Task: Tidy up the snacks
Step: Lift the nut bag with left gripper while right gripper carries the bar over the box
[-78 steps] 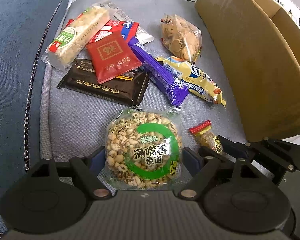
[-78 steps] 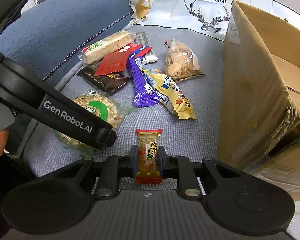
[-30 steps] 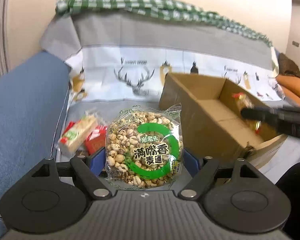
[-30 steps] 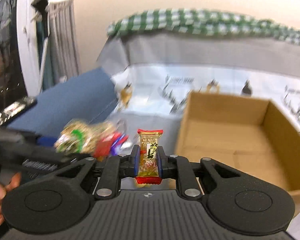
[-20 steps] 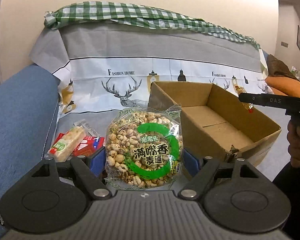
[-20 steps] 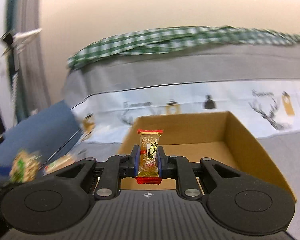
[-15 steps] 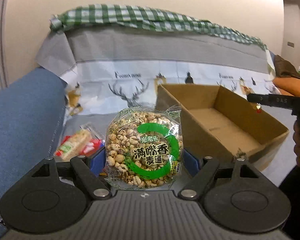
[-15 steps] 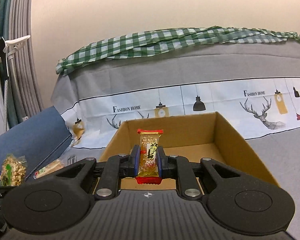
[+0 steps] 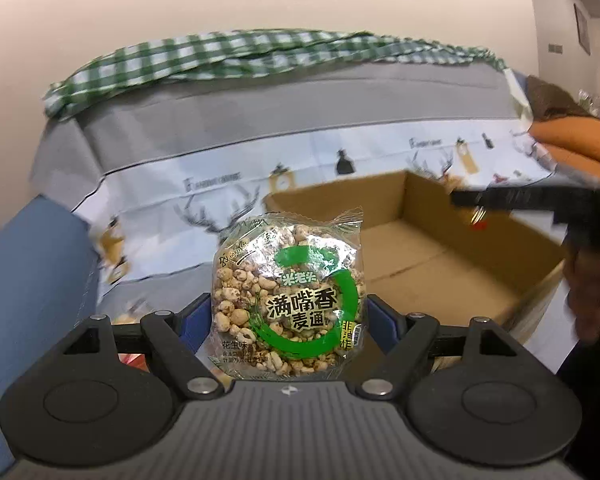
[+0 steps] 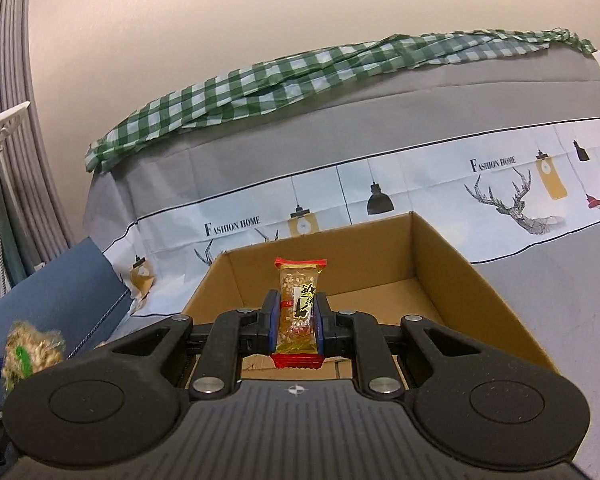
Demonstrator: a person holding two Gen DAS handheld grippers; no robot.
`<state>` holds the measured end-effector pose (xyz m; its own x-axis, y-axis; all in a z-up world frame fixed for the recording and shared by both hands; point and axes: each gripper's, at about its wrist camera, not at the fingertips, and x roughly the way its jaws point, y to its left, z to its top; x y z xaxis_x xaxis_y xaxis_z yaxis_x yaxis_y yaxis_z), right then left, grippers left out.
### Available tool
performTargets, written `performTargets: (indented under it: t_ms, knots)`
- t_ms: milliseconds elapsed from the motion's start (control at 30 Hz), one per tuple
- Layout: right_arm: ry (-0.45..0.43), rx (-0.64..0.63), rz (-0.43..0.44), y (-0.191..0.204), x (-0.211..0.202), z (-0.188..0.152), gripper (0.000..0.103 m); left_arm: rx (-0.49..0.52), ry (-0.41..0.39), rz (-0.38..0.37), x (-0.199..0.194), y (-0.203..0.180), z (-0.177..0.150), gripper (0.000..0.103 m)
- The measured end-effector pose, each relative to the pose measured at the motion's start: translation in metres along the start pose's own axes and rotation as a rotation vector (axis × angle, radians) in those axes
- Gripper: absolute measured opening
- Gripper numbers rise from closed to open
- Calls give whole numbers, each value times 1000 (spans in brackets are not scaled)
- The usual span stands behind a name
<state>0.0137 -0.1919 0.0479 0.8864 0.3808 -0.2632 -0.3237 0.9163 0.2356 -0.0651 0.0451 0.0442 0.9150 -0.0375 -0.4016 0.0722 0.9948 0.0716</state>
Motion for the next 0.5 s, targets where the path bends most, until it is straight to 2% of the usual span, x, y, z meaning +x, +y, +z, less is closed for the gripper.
performTargets:
  t_ms: [167, 333, 500]
  knots:
    - [-32, 28, -36, -4, 0, 0, 18, -34, -35, -44, 13, -24, 38, 84]
    - [-29, 79, -39, -13, 3, 1, 18, -91, -23, -67, 36, -38, 66, 84]
    - [-38, 132, -52, -21, 4, 1, 18, -104, -12, -77, 56, -47, 86, 84]
